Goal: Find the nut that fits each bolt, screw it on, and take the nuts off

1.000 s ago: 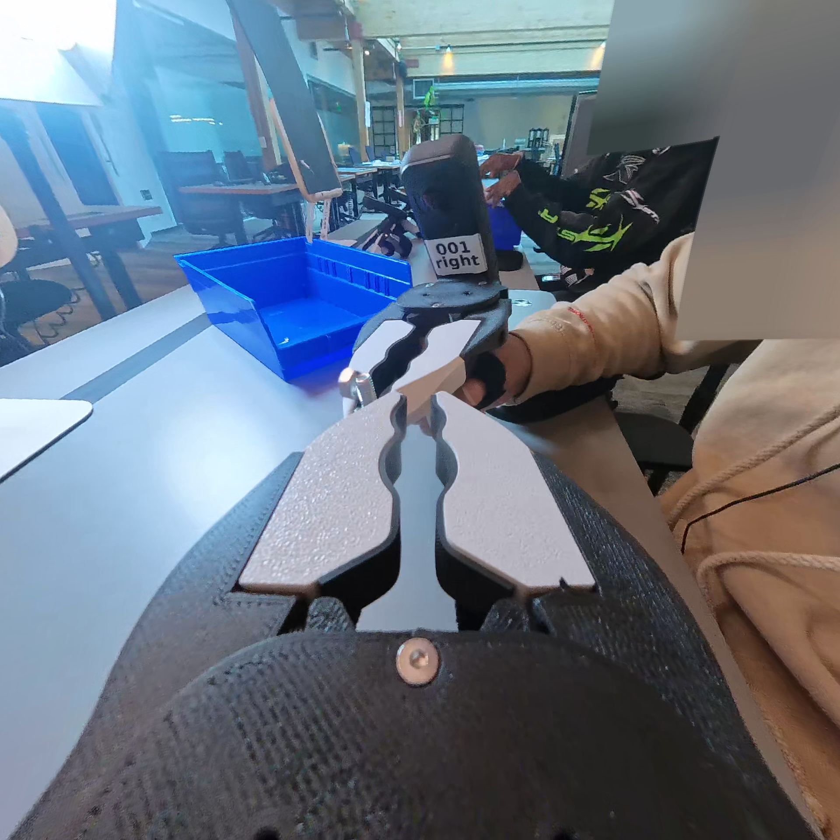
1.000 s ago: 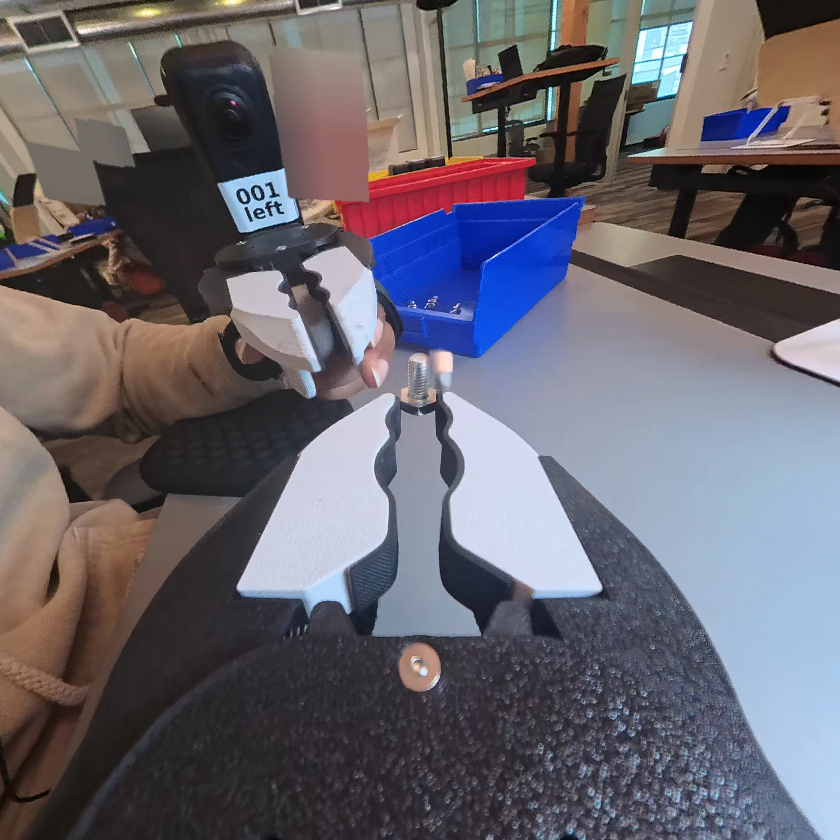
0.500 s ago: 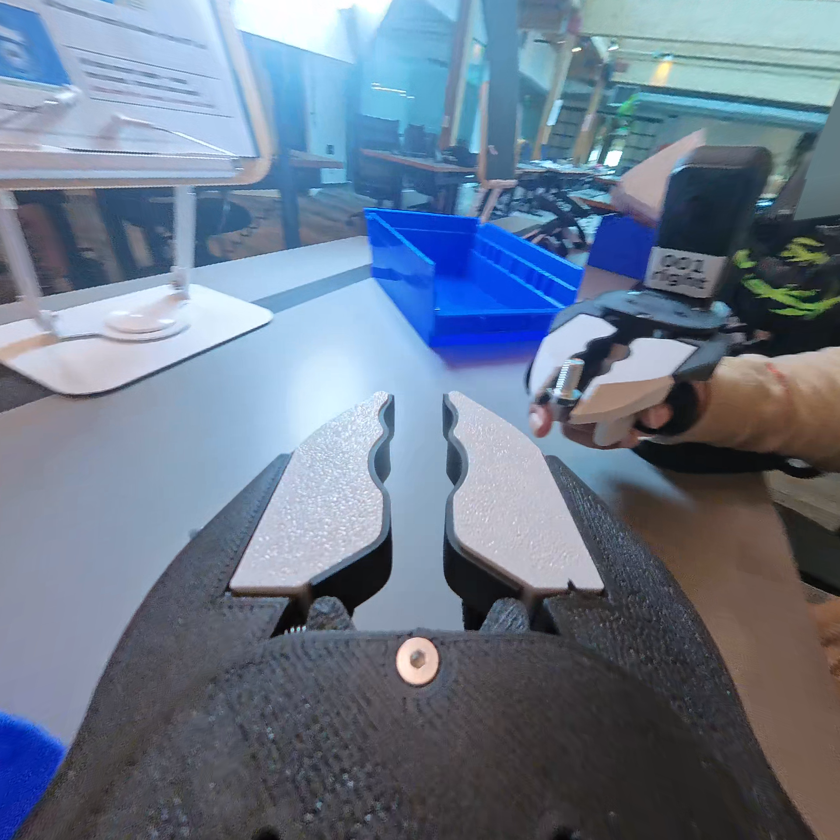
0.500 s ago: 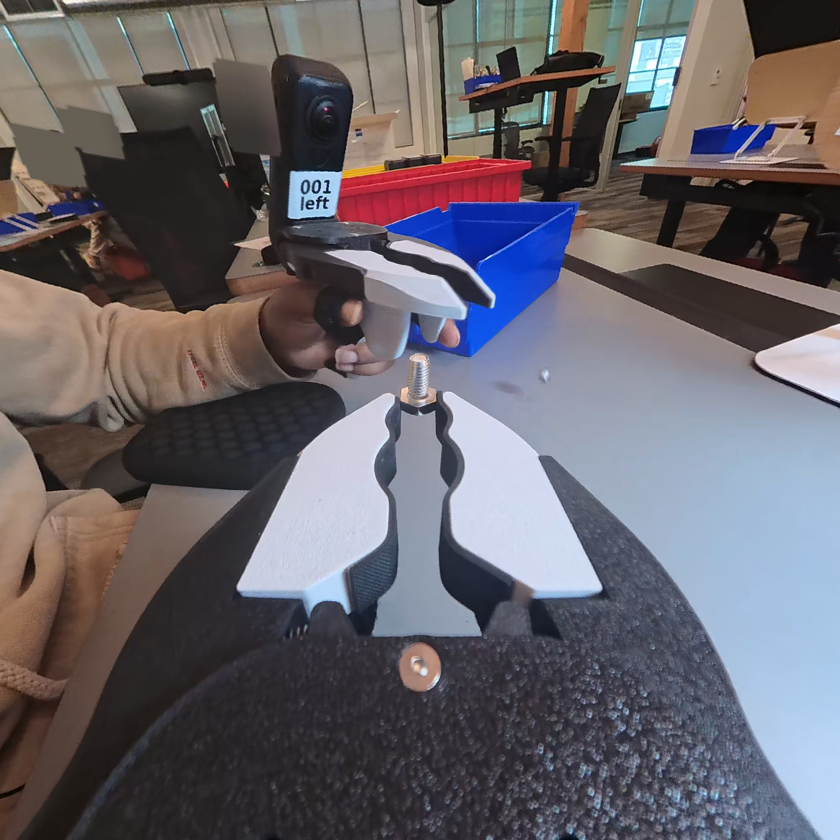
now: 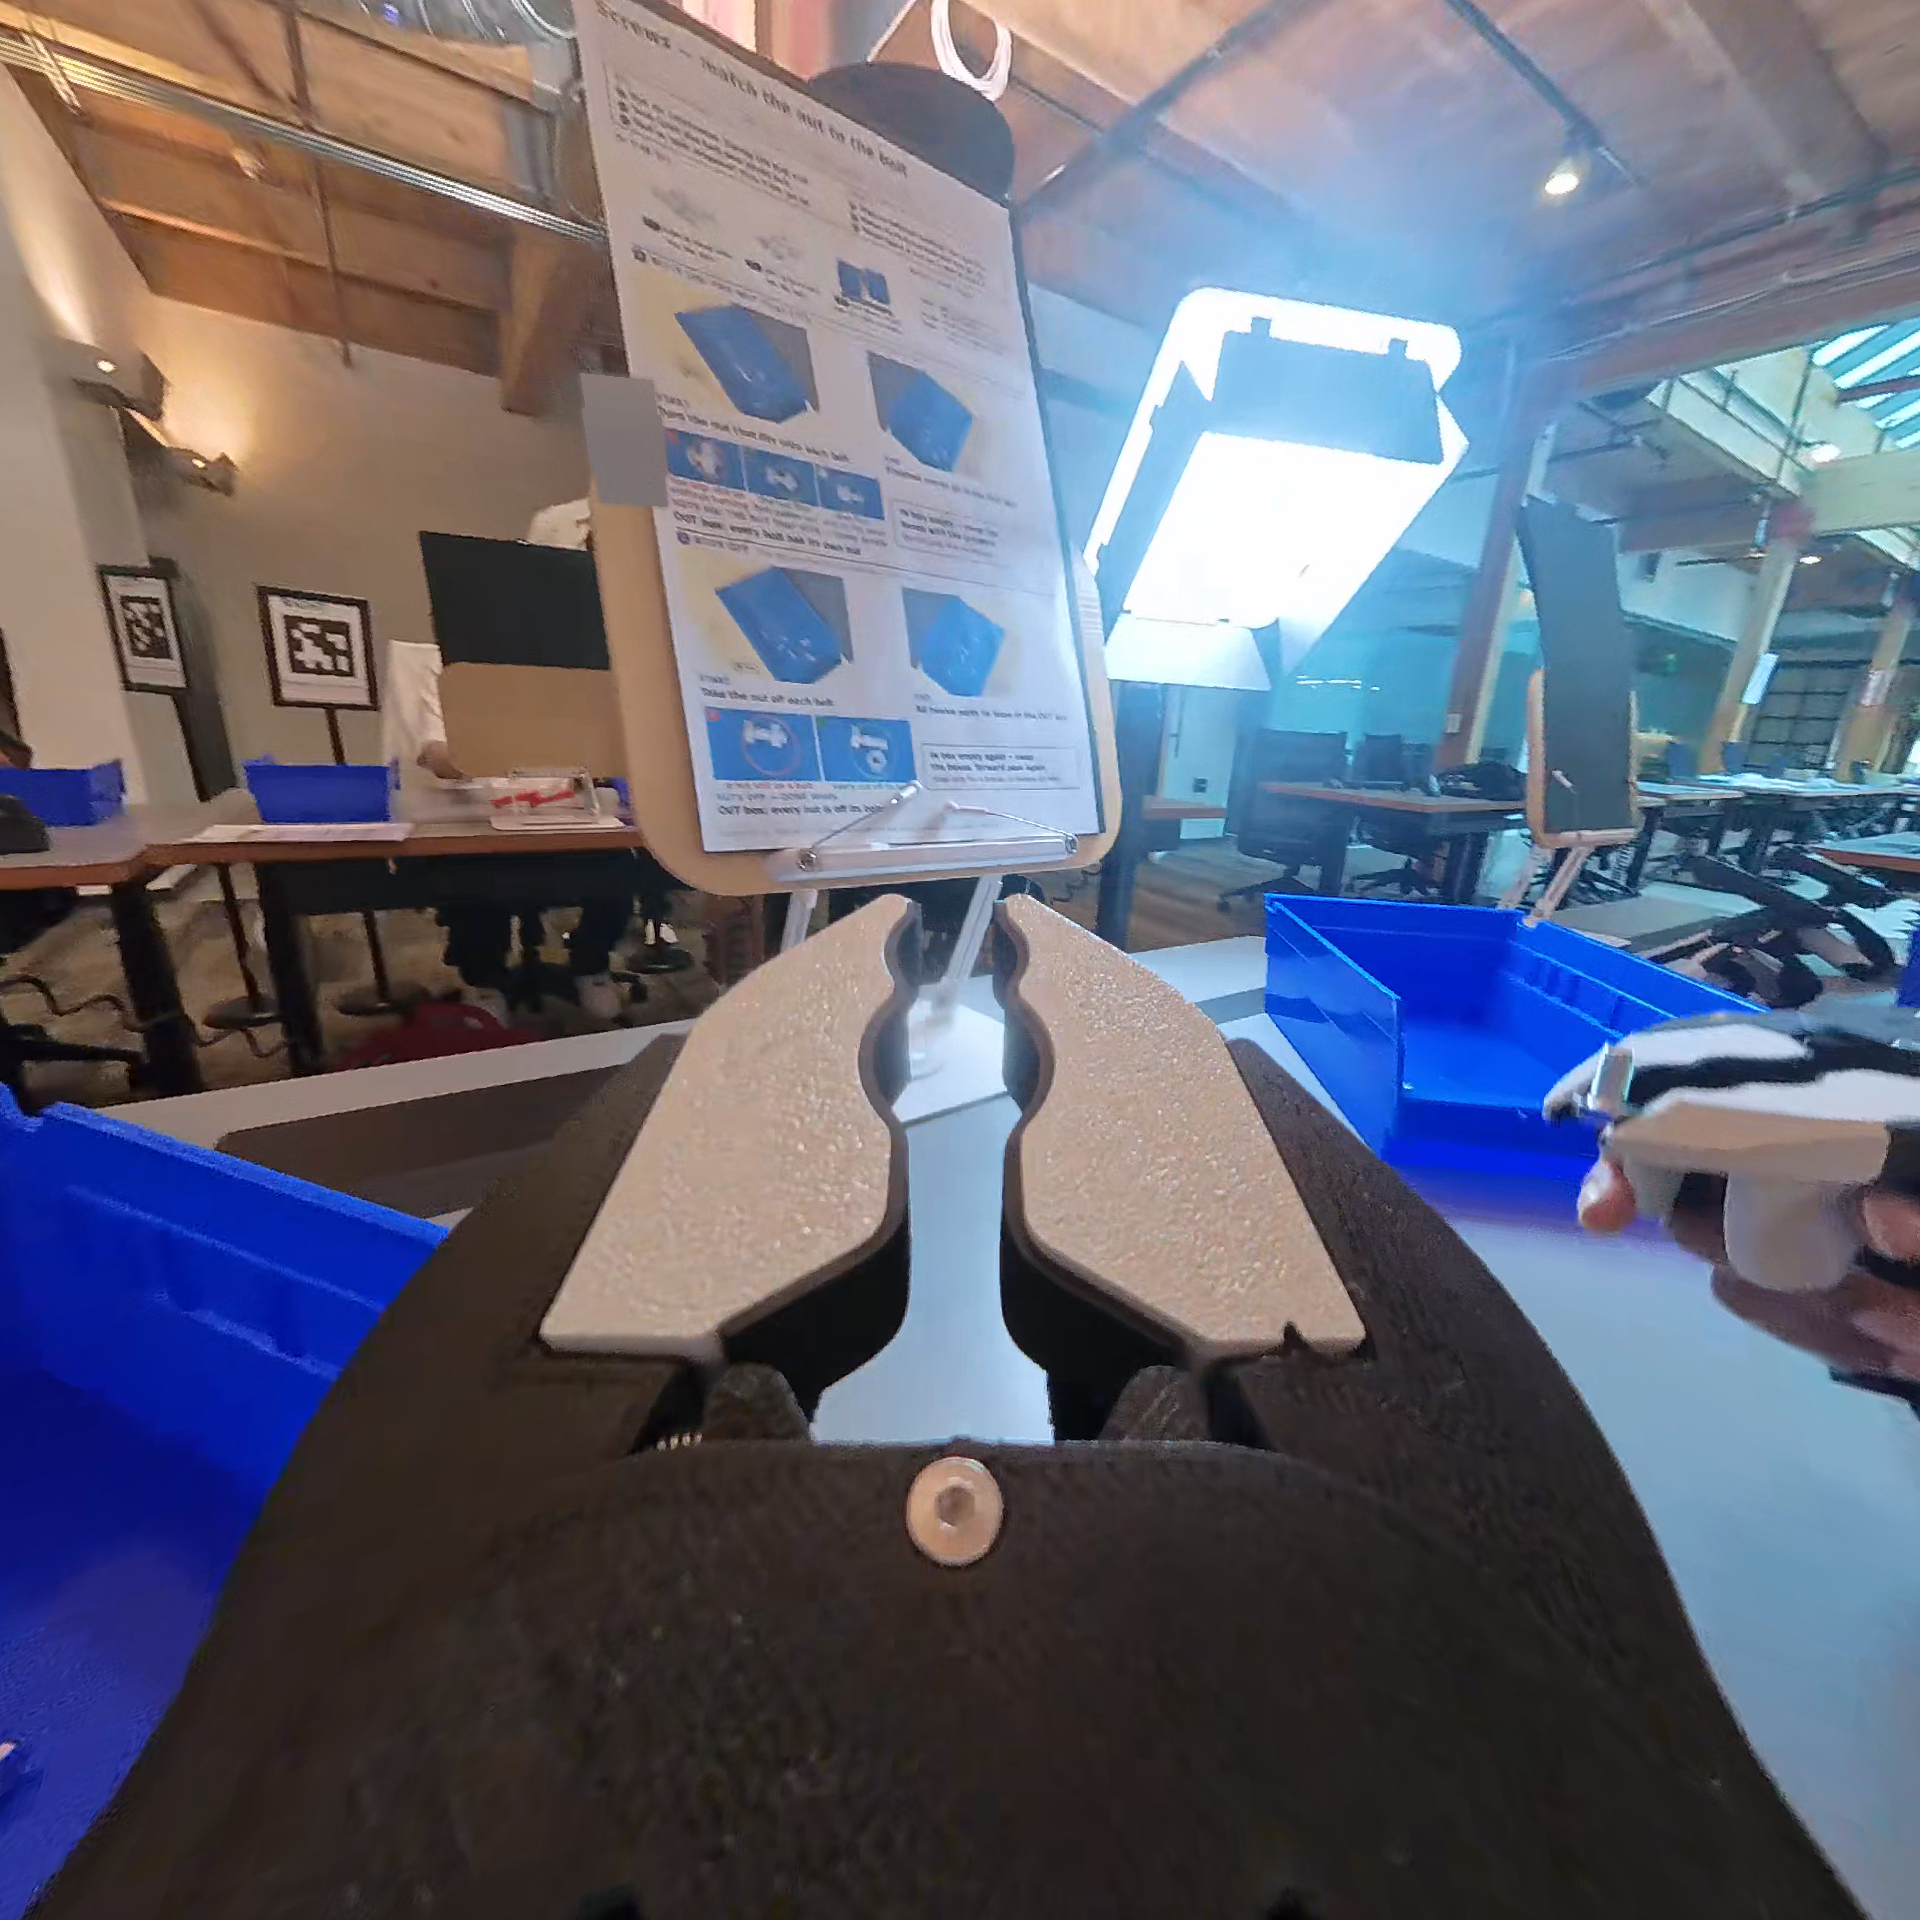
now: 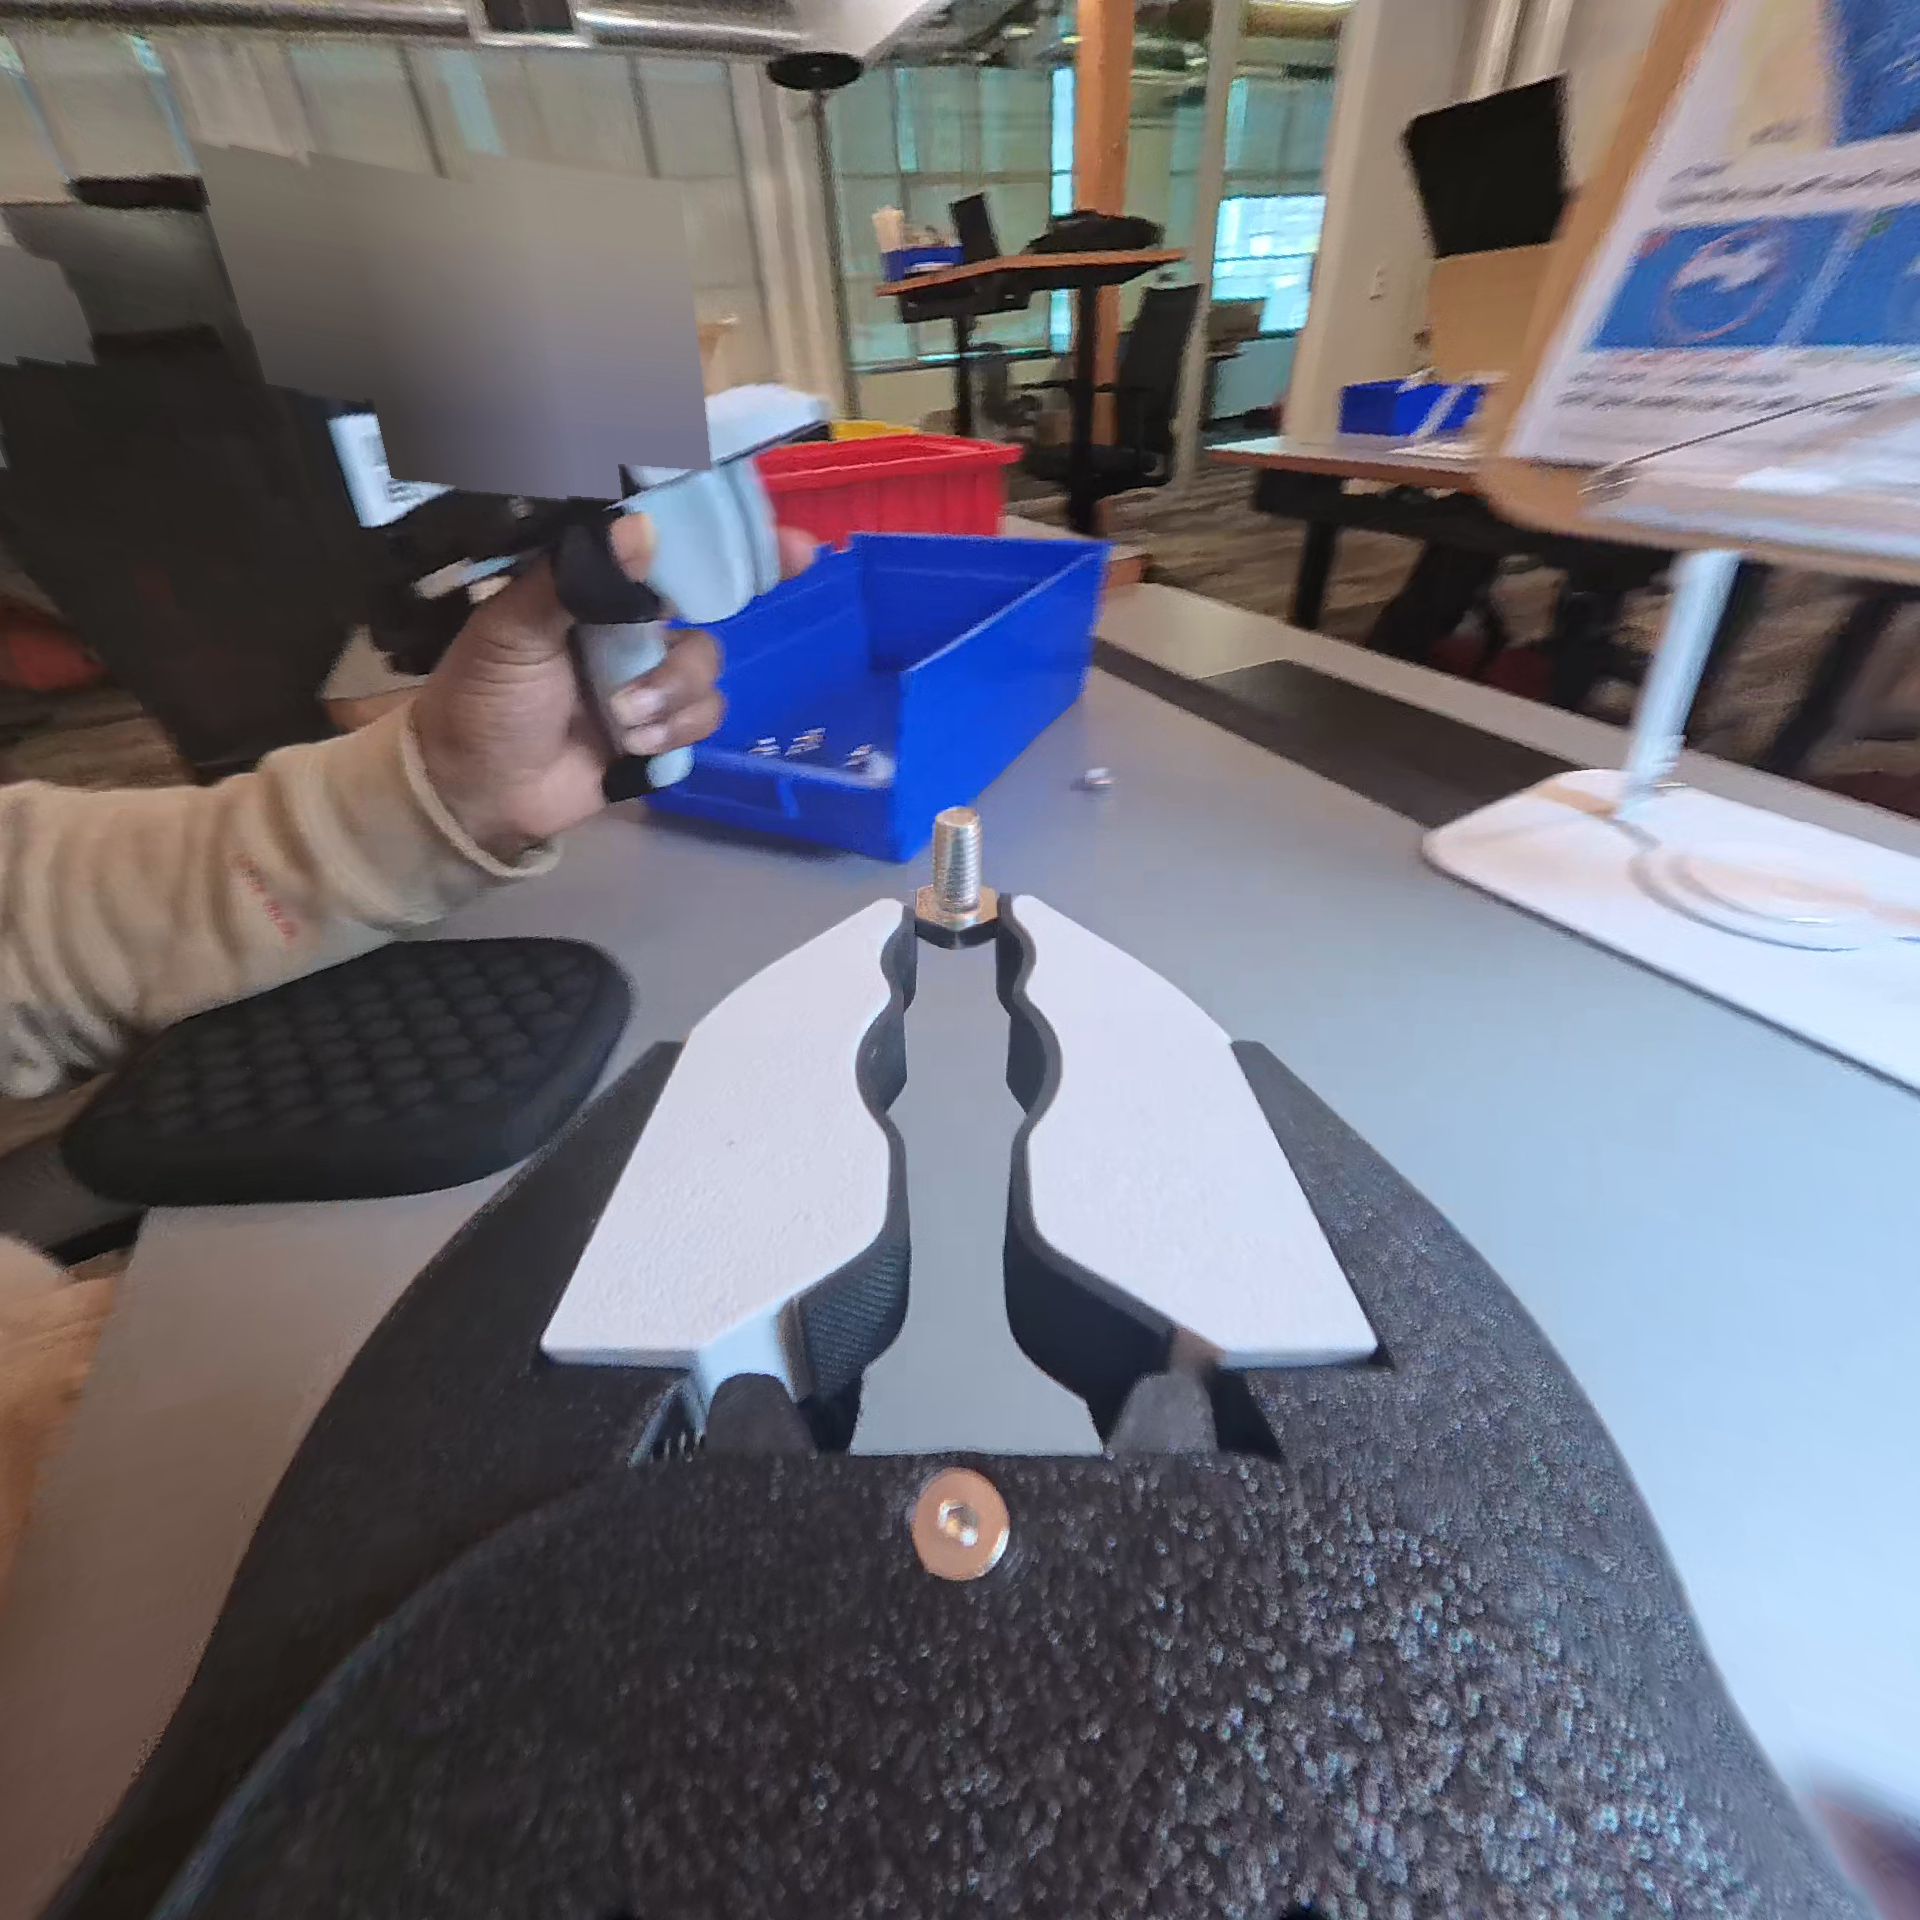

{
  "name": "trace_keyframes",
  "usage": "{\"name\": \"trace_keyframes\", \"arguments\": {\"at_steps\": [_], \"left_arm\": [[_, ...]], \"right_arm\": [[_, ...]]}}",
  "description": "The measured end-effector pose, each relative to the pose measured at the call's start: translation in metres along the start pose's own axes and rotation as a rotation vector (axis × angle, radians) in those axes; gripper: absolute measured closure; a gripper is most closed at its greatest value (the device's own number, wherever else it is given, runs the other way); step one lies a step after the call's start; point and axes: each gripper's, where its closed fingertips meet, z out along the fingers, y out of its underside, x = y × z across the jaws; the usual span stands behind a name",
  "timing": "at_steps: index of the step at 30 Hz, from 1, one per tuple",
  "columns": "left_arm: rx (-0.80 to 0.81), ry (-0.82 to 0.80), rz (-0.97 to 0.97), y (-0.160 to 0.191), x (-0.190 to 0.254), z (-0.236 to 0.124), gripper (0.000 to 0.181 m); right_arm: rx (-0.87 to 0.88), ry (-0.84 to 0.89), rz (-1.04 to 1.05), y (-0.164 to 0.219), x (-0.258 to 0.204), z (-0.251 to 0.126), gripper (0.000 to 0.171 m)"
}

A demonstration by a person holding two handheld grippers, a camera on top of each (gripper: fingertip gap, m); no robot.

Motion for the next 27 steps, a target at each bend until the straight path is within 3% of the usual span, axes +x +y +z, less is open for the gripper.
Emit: {"name": "trace_keyframes", "arguments": {"at_steps": [4, 6, 9, 12, 16, 19, 25, 27], "left_arm": [[0.005, -0.017, 0.007, -0.003, -0.005, -0.001, 0.169], [-0.006, -0.011, 0.005, -0.001, -0.005, 0.000, 0.169], [-0.022, 0.007, 0.002, 0.004, 0.000, 0.001, 0.169], [-0.034, 0.026, 0.029, 0.008, 0.009, 0.002, 0.169], [-0.064, 0.045, 0.096, 0.018, 0.018, 0.004, 0.170], [-0.091, 0.065, 0.114, 0.027, 0.024, 0.006, 0.170], [-0.098, 0.074, 0.128, 0.028, 0.025, 0.006, 0.170], [-0.085, 0.066, 0.125, 0.024, 0.023, 0.005, 0.169]], "right_arm": [[-0.065, 0.320, 0.005, -0.039, 0.095, -0.047, 0.157], [-0.190, 0.504, 0.022, -0.046, 0.157, -0.083, 0.157], [-0.532, 0.716, 0.060, -0.022, 0.242, -0.134, 0.157], [-0.794, 0.767, 0.259, 0.027, 0.290, -0.164, 0.156], [-1.053, 0.698, 0.468, 0.089, 0.293, -0.175, 0.156], [-1.185, 0.691, 0.474, 0.116, 0.291, -0.181, 0.156], [-1.201, 0.666, 0.496, 0.134, 0.291, -0.180, 0.156], [-1.180, 0.665, 0.491, 0.129, 0.290, -0.180, 0.148]]}}
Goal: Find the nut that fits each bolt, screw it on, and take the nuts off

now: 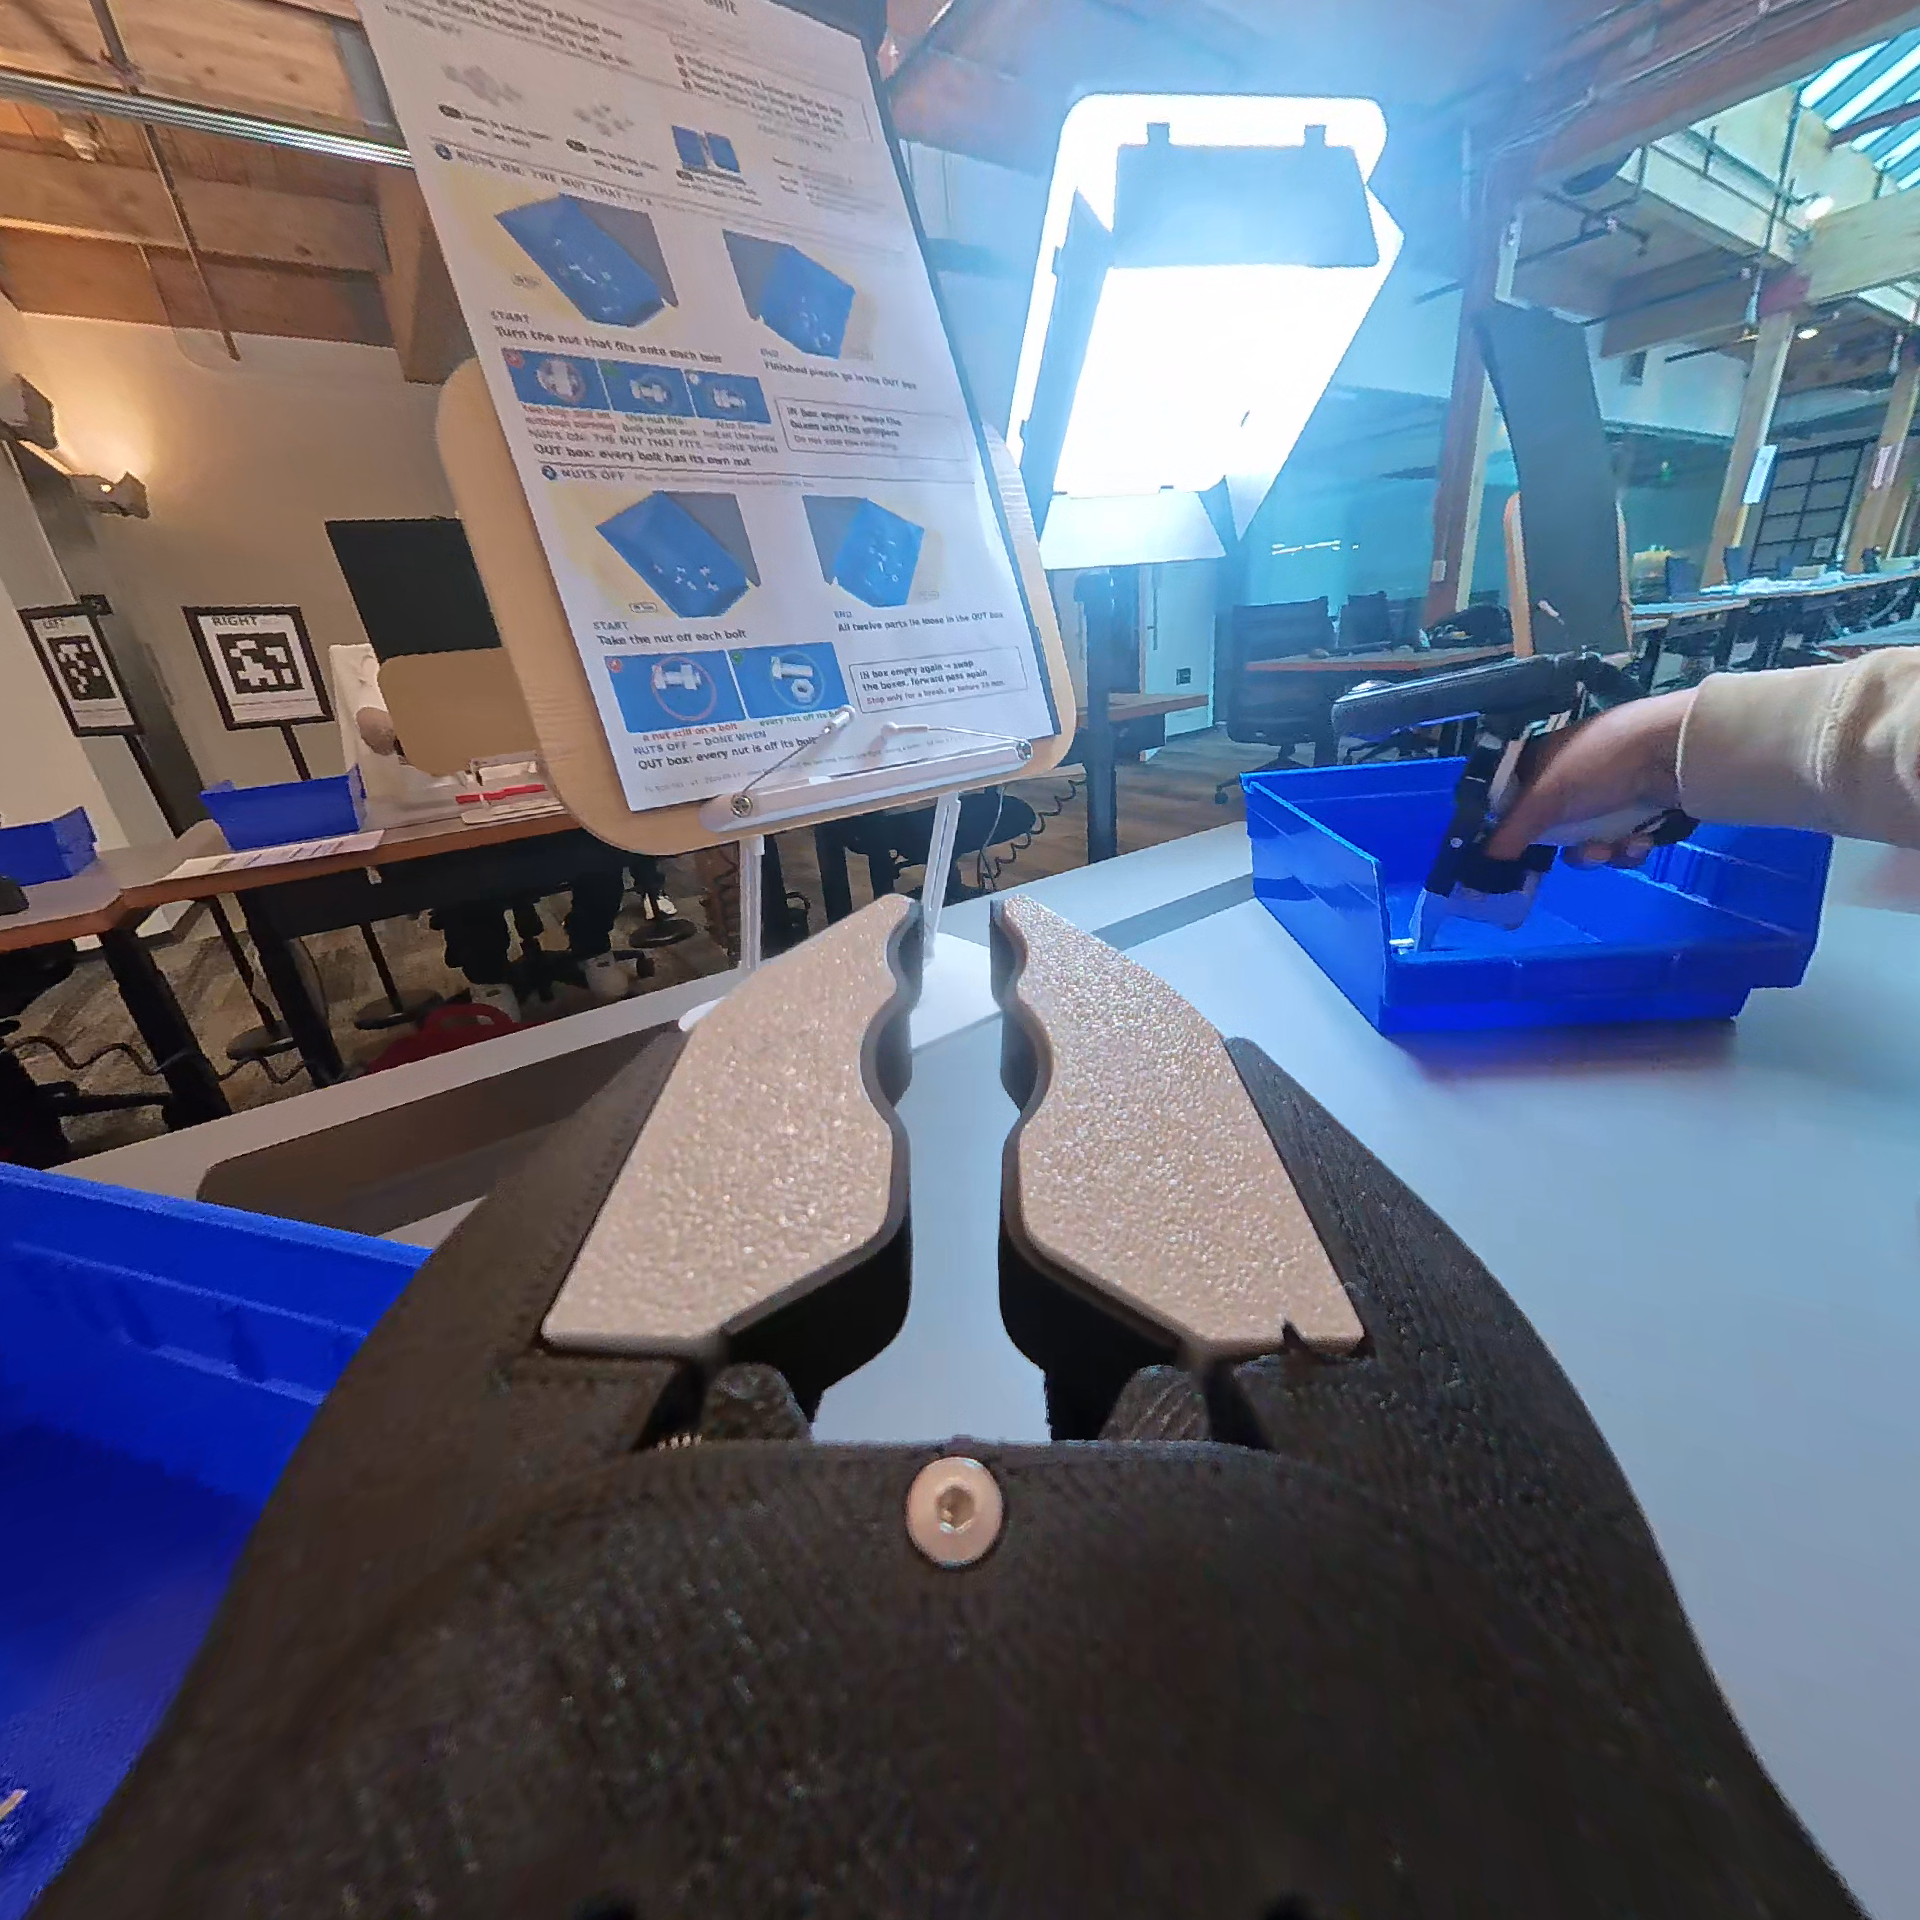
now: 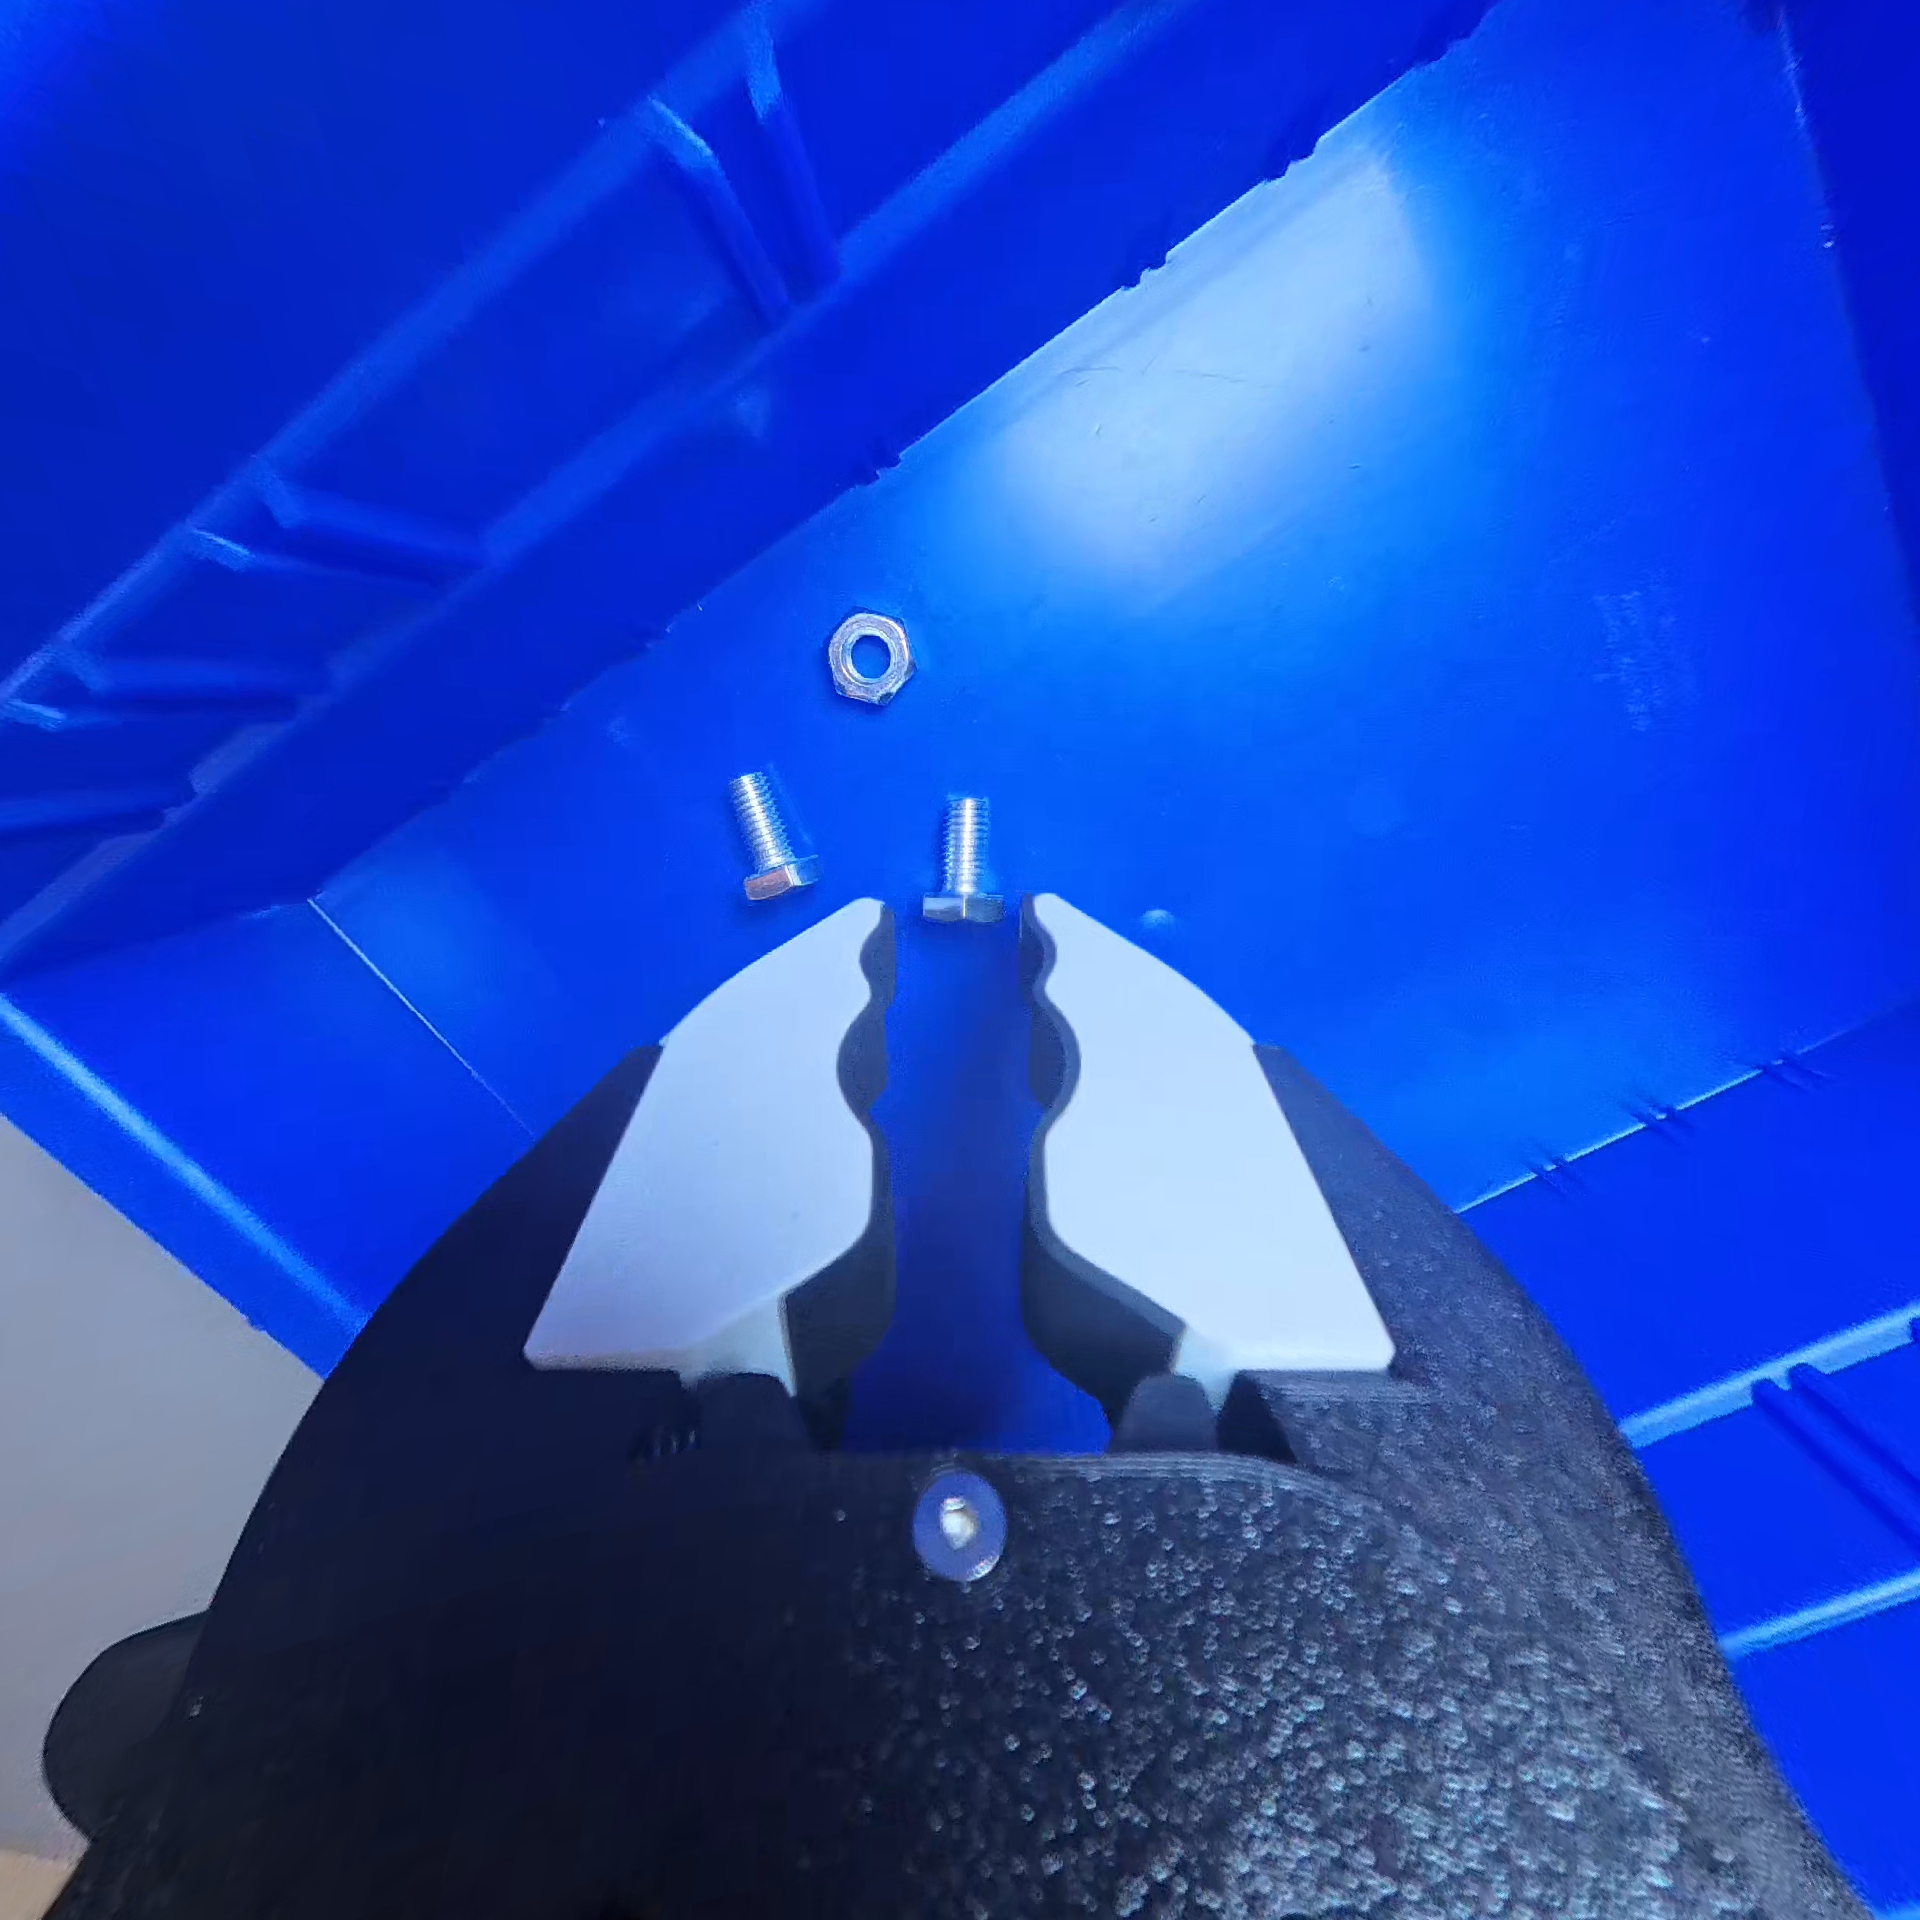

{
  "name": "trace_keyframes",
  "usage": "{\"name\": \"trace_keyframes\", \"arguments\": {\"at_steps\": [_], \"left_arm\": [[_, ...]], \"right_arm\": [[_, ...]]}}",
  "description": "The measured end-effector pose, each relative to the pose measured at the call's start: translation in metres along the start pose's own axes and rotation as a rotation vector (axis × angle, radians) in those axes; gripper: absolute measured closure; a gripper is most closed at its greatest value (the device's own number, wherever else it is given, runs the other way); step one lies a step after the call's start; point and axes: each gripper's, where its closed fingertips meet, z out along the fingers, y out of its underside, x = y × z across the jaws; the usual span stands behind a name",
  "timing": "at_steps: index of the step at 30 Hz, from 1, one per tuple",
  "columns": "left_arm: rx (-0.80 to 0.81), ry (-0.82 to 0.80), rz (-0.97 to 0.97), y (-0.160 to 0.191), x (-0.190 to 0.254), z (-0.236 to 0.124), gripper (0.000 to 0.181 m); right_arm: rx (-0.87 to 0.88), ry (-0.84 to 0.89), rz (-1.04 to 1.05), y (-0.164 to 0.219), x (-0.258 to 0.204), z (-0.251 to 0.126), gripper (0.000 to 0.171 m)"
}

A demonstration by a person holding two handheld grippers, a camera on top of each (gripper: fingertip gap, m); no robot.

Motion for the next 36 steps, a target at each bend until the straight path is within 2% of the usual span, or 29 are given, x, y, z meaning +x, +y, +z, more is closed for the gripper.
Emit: {"name": "trace_keyframes", "arguments": {"at_steps": [3, 6, 9, 11, 13, 16, 20, 23, 26, 29, 36], "left_arm": [[0.023, -0.023, -0.008, -0.008, -0.008, -0.003, 0.169], [0.030, -0.058, -0.002, -0.014, -0.019, -0.006, 0.169], [-0.008, -0.108, 0.030, -0.016, -0.038, -0.007, 0.170], [-0.078, -0.121, 0.041, -0.014, -0.053, -0.006, 0.171], [-0.208, -0.092, 0.042, -0.006, -0.067, 0.000, 0.171], [-0.540, 0.028, 0.087, 0.015, -0.083, 0.015, 0.166], [-1.016, 0.226, 0.187, 0.059, -0.111, 0.033, 0.158], [-1.217, 0.360, 0.247, 0.095, -0.133, 0.051, 0.162], [-1.407, 0.523, 0.377, 0.128, -0.149, 0.051, 0.163], [-1.466, 0.664, 0.444, 0.150, -0.148, 0.060, 0.161], [-1.766, 0.744, 0.543, 0.205, -0.168, 0.039, 0.149]], "right_arm": [[0.166, 0.010, -0.030, -0.024, -0.010, -0.030, 0.143], [0.525, 0.037, -0.136, -0.065, -0.048, -0.092, 0.142], [0.842, -0.026, -0.310, -0.075, -0.124, -0.146, 0.138], [0.959, -0.109, -0.410, -0.063, -0.179, -0.162, 0.138], [0.992, -0.201, -0.494, -0.044, -0.228, -0.158, 0.137], [0.960, -0.322, -0.595, -0.015, -0.285, -0.138, 0.137], [0.923, -0.446, -0.643, 0.015, -0.322, -0.116, 0.137], [0.929, -0.470, -0.642, 0.029, -0.324, -0.110, 0.138], [0.940, -0.473, -0.614, 0.038, -0.313, -0.106, 0.138], [0.963, -0.465, -0.579, 0.042, -0.300, -0.105, 0.139], [1.006, -0.484, -0.541, 0.039, -0.287, -0.113, 0.140]]}}
